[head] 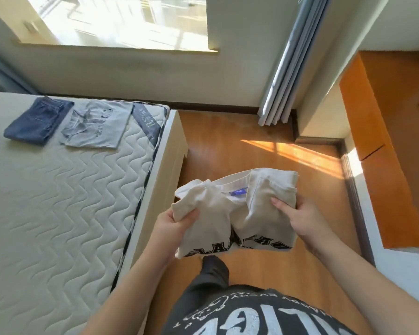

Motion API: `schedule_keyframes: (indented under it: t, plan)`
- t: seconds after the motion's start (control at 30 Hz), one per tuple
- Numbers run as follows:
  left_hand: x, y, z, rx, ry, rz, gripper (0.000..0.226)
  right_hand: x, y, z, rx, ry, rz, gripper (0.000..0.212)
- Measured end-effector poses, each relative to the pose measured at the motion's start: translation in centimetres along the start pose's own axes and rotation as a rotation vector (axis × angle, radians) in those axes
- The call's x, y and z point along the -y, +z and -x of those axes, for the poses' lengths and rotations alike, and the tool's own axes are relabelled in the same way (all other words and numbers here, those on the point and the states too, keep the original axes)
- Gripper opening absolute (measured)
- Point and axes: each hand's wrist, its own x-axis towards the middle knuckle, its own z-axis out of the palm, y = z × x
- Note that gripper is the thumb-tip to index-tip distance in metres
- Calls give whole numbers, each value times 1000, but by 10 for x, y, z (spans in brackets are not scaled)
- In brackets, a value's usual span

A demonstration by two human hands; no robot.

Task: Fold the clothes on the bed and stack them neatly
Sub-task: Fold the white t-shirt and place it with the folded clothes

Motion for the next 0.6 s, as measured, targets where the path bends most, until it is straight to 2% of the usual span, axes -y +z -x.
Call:
schedule_keyframes:
  t: [0.1,0.2,0.4,0.5,0.6]
  plan:
    - [-19,-16,-41,-30,-15,33,39,31,30,-46,38,-8,58,9]
    - [-38,-29,-76,-110,-14,75,40,63,57,-86,70,-23,111,11]
    - [-83,-55,-143,-215,34,189,34,114,102,-161,45,-107,41,6]
    - [-106,-61,-181,-235,49,229,25,137,115,-204,65,-117,31,13]
    - [-124,-60,-222,-280,43,264,18,154,123,-256,101,-111,43,8]
